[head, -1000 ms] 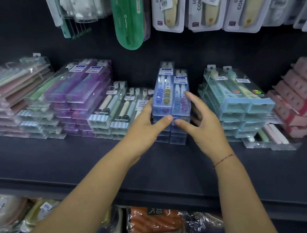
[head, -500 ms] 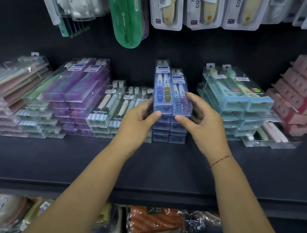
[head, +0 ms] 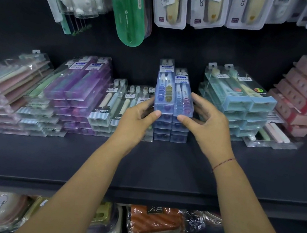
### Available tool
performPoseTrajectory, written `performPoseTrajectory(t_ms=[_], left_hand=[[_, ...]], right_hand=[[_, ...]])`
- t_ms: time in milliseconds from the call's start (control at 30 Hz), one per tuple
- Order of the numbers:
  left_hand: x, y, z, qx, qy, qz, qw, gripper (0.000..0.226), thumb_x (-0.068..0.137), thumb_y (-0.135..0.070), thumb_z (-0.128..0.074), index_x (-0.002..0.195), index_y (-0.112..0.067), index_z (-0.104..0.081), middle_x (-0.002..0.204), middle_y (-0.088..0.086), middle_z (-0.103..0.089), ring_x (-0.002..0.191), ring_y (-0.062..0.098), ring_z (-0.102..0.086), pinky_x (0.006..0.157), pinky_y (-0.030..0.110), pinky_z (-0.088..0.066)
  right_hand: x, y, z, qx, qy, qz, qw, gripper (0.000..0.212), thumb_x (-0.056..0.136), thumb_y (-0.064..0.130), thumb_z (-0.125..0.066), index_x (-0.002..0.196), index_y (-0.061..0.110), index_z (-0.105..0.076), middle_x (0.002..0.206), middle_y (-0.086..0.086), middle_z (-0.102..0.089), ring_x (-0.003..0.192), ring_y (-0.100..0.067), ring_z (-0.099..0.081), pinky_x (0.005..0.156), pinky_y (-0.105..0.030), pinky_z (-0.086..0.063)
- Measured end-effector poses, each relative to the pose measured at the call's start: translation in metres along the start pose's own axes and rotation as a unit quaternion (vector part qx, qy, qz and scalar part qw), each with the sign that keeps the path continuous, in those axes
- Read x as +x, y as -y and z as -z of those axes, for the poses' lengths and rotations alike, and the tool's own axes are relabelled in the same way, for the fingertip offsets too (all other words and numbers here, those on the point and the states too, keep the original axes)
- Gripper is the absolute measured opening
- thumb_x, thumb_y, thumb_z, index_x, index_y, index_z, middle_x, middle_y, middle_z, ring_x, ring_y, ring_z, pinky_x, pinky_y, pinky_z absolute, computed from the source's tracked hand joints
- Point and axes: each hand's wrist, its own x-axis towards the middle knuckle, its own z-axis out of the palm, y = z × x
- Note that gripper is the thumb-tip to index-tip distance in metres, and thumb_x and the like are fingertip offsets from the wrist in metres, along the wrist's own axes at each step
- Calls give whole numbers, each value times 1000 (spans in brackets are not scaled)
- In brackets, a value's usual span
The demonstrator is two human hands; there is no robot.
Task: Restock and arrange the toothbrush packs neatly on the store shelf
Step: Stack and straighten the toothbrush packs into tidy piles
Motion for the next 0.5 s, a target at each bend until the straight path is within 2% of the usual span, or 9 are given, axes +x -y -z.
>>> performPoseTrajectory(t_ms=[67, 133, 267, 367, 500], left_hand=[[-1, -1, 1, 6, 6, 3, 1000, 45, 98, -12, -56, 142, -18, -50, 130, -10, -63, 119, -2, -57, 97, 13, -46], [-1, -1, 2, 33, 17, 10, 999, 55, 93, -12, -65, 145, -21, -47, 132, -10, -62, 121, 0, -56, 102, 19, -45], [-1, 4, 5, 240, -6, 13, 971, 81, 82, -24, -78, 151, -31, -34, 146, -7, -49, 135, 11, -42, 110, 27, -34], [-1, 9, 4, 342, -15, -30, 939, 75, 79, -30, -80, 145, -28, -43, 132, -1, -59, 125, 18, -50, 104, 36, -42], [-2, 12, -2, 394, -45, -61, 916, 66, 79, -31, -80, 137, -20, -52, 122, 3, -64, 118, 23, -52, 101, 41, -41]], right_hand=[[0, 1, 0, -8, -1, 4, 1000, 66, 80, 13, -79, 139, 25, -52, 137, 10, -56, 123, 1, -53, 99, -26, -51], [1, 0, 3, -25, 16, -4, 1000, 74, 80, 15, -79, 144, 25, -45, 140, 12, -52, 123, 3, -50, 99, -23, -49], [4, -15, 11, -127, 98, -84, 984, 100, 76, 28, -83, 154, 25, -20, 153, 9, -38, 136, -7, -41, 112, -35, -37], [5, -21, 10, -130, 109, -94, 981, 95, 76, 27, -83, 153, 22, -28, 147, 4, -47, 131, -9, -48, 111, -39, -41], [6, -21, 8, -151, 96, -81, 981, 82, 76, 27, -83, 146, 19, -42, 141, 3, -54, 128, -9, -51, 109, -34, -42]])
